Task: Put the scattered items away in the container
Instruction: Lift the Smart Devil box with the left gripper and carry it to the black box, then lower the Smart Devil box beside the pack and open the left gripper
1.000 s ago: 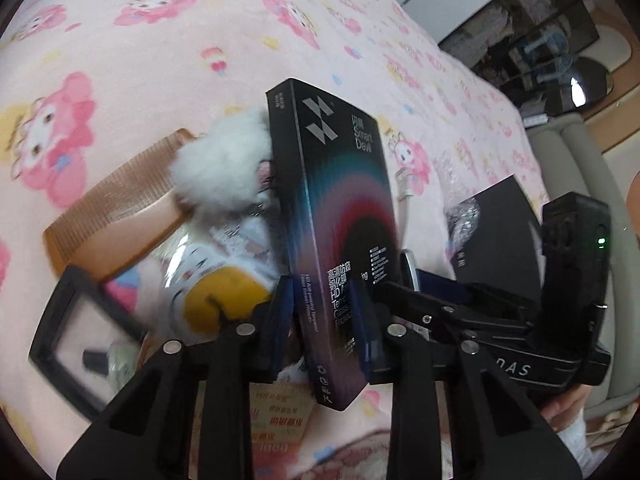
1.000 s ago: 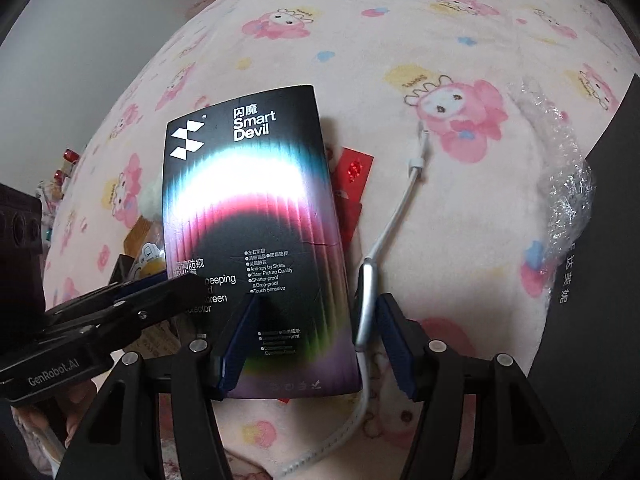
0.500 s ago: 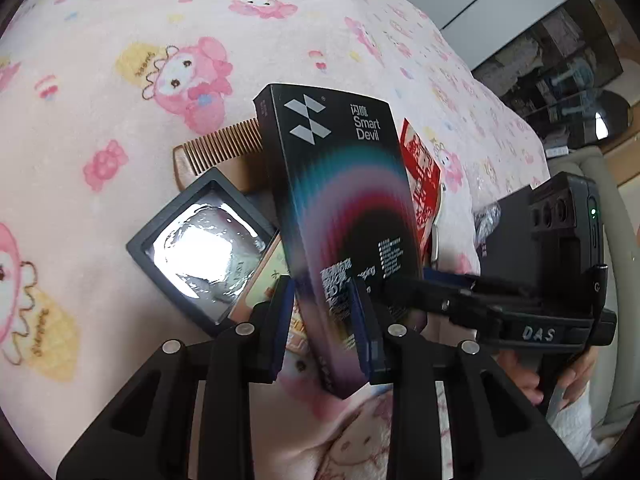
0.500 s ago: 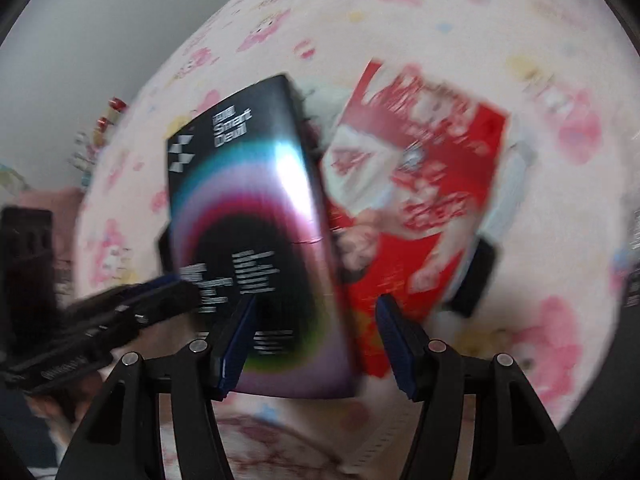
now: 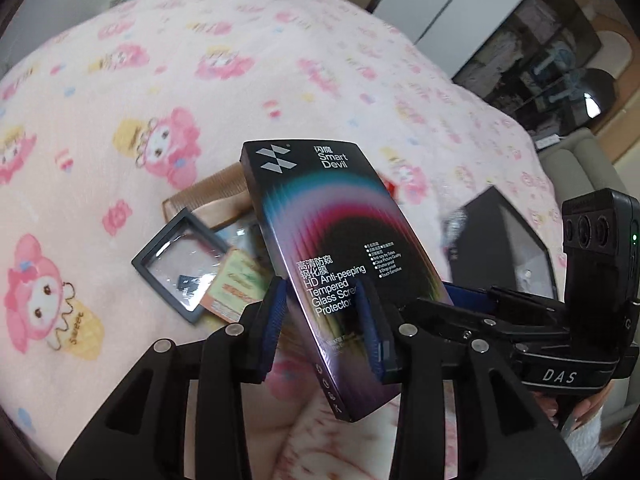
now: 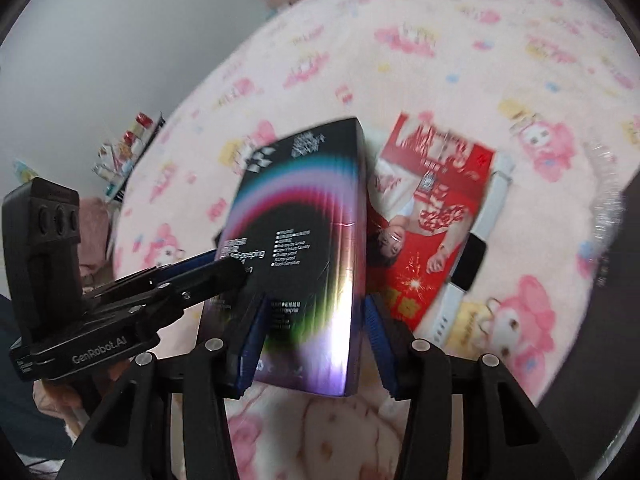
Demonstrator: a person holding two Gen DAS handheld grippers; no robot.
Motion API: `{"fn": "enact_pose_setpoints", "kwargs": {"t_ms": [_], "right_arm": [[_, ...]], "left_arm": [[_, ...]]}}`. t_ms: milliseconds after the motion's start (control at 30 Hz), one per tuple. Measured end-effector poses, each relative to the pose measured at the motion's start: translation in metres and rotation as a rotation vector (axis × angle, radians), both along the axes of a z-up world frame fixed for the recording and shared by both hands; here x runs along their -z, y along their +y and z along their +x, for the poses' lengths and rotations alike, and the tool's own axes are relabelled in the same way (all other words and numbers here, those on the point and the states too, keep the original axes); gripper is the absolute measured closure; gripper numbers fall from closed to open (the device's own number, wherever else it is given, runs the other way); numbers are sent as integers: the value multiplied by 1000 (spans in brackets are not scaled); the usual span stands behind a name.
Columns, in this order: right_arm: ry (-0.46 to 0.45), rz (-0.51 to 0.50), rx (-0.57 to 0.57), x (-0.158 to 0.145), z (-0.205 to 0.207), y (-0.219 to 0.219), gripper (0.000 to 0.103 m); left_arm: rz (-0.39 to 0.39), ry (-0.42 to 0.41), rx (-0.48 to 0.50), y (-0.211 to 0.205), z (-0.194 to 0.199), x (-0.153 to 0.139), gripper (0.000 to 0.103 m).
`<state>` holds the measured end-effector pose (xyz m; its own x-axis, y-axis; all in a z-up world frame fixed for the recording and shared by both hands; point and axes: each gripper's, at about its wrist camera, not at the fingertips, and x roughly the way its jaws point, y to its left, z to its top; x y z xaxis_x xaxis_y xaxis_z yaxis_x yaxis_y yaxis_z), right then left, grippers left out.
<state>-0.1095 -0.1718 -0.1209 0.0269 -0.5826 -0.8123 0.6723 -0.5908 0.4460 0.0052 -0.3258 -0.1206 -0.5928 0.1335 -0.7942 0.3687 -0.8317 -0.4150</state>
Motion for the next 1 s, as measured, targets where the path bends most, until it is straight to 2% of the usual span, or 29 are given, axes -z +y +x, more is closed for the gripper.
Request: {"fn": "enact_pose_setpoints", "kwargs": {"t_ms": [100,267,400,567,767,900,1000], "right_arm": [[33,-21,26,-20,4,9,59],[74,-61,105,-52,17,63,59],[110,-77,191,-72,23,127,59],[169,-56,311,-88,16,209,59],[206,21,436,-84,-19,283,59],[144,36,477,-59,-51,309,59],[92,69,468,-34,-70,313,59]], "left_arm": [[-18,37,45,22,1,-24,67],[-27,88,146,71,0,-54,67],[7,112,257,121,-23,-67,67],[33,132,400,195,-70,-74,67],[76,87,518,264,-139,-53,67],[71,6,549,289,-171,-28,67],[46,-69,560,301,-184,-6,67]]}}
